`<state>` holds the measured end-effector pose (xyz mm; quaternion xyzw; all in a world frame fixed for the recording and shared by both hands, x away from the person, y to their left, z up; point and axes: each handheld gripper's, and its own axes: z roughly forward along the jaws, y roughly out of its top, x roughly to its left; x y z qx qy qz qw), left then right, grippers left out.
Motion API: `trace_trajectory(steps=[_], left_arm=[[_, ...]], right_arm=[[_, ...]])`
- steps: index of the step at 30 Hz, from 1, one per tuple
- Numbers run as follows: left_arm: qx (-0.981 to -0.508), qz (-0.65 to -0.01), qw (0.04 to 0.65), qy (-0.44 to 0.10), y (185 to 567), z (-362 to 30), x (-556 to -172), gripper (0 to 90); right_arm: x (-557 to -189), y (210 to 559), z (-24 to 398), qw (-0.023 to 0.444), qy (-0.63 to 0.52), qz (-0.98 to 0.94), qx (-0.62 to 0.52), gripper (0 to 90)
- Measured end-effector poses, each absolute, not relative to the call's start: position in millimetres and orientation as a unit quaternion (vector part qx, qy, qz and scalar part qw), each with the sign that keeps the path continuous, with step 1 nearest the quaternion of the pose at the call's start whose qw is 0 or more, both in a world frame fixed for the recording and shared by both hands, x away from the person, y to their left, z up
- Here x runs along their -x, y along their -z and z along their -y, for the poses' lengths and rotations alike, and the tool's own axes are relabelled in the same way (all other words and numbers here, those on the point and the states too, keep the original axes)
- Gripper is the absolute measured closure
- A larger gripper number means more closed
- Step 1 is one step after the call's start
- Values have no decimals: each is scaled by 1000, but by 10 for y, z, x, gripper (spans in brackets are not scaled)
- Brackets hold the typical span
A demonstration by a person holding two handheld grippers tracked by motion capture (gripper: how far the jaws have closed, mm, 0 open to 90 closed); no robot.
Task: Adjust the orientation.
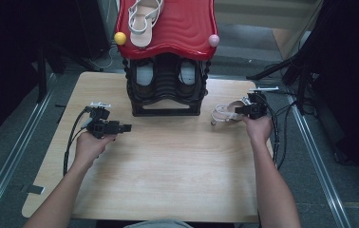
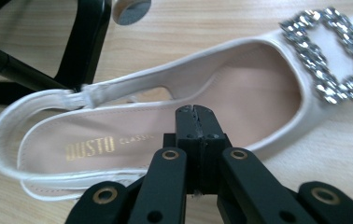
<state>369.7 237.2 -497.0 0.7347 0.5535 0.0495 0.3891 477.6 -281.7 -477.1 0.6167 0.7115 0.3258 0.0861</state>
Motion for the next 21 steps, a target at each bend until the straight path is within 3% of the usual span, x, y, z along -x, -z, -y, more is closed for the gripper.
trace_trajectory(steps=[21], left_arm=[[-736, -554, 387, -49, 4978, -2378, -3701, 327]], right_arm=[[-4767, 4650, 2557, 82, -356, -711, -601, 900]])
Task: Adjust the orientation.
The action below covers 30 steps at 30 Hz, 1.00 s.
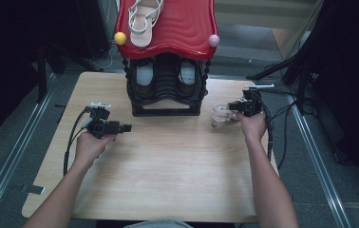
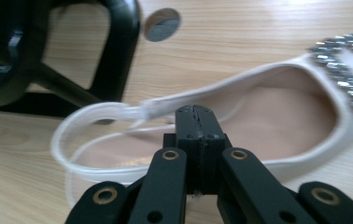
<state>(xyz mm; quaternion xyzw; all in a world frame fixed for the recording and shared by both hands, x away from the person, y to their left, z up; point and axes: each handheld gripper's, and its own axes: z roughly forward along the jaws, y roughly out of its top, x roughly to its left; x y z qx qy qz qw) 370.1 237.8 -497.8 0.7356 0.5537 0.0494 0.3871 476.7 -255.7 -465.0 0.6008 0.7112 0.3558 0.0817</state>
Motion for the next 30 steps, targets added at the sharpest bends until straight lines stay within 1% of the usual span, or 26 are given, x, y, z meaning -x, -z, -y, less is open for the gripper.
trace_trajectory(steps=[5, 9, 16, 21, 30], left_arm=[[-736, -554, 385, -51, 4980, -2383, -3702, 328], [-738, -554, 382, -52, 4984, -2377, -3702, 327], [-738, -554, 383, -52, 4984, -2377, -3702, 327], [-737, -554, 383, -51, 4986, -2379, -3707, 327], [-737, -555, 383, -51, 4989, -2373, -3711, 327]], right_arm=[[-4698, 4638, 2441, 75, -350, -721, -594, 900], [-4661, 4642, 2458, 73, -339, -726, -594, 900], [-4562, 4672, 2597, 68, -323, -731, -597, 900], [-4549, 4631, 2675, 76, -310, -734, -599, 900], [-4525, 4664, 2882, 77, -305, -725, -613, 900]])
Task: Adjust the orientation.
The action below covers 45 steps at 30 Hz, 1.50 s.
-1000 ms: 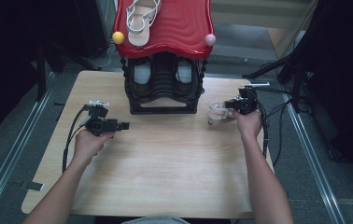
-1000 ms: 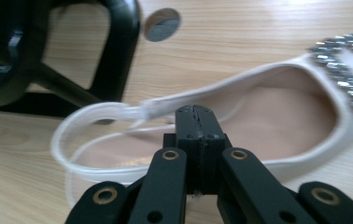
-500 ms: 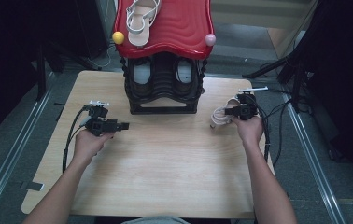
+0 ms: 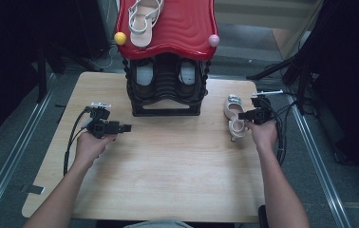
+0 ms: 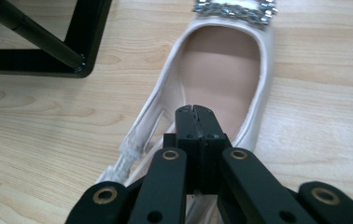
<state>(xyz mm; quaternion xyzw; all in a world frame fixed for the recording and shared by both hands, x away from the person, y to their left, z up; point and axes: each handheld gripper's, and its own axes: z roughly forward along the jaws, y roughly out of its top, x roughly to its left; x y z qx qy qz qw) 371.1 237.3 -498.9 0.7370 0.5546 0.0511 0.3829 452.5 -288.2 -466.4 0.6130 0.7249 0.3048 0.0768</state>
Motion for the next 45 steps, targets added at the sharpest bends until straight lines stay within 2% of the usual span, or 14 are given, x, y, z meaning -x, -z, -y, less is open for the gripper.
trace_trajectory(steps=[13, 20, 26, 31, 41, 45], left_arm=[[-738, -553, 383, -50, 4998, -2358, -3726, 327], [-740, -551, 382, -49, 4997, -2347, -3729, 327], [-740, -552, 383, -49, 4994, -2357, -3729, 328], [-738, -553, 383, -50, 4997, -2357, -3731, 327], [-741, -550, 382, -50, 4995, -2354, -3729, 328], [-741, -551, 381, -51, 4997, -2357, -3730, 328]], right_arm=[[-4530, 4543, 2860, 72, -328, -719, -609, 900], [-4533, 4488, 2733, 84, -342, -721, -597, 842], [-4581, 4581, 2645, 89, -328, -726, -598, 780], [-4600, 4695, 2653, 76, -321, -721, -610, 770], [-4640, 4822, 2564, 79, -304, -731, -607, 770], [-4657, 4878, 2537, 89, -292, -734, -606, 806]])
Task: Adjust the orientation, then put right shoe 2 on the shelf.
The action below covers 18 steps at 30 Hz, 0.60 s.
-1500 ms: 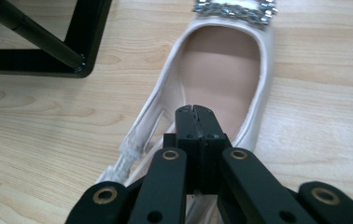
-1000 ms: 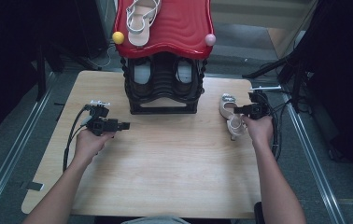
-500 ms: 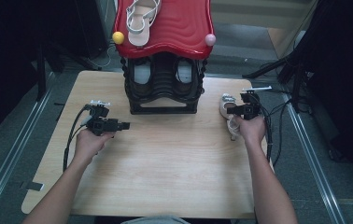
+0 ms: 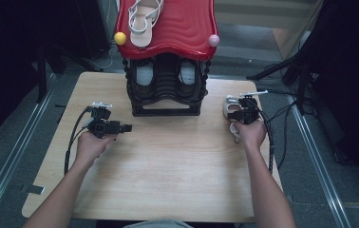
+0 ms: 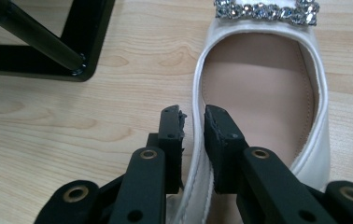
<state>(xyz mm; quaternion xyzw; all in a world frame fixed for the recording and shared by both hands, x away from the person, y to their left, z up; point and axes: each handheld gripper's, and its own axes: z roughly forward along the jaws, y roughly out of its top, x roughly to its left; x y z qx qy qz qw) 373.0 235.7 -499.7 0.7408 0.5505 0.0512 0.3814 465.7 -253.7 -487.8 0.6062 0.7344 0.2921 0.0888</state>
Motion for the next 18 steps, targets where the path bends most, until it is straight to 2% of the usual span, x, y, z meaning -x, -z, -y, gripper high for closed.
trace_trajectory(steps=[8, 18], left_arm=[[-742, -550, 381, -52, 4999, -2352, -3729, 329], [-742, -551, 380, -50, 5008, -2340, -3734, 329]], right_arm=[[-4666, 4883, 2553, 93, -290, -730, -612, 881], [-4662, 4791, 2652, 84, -308, -715, -622, 888]])
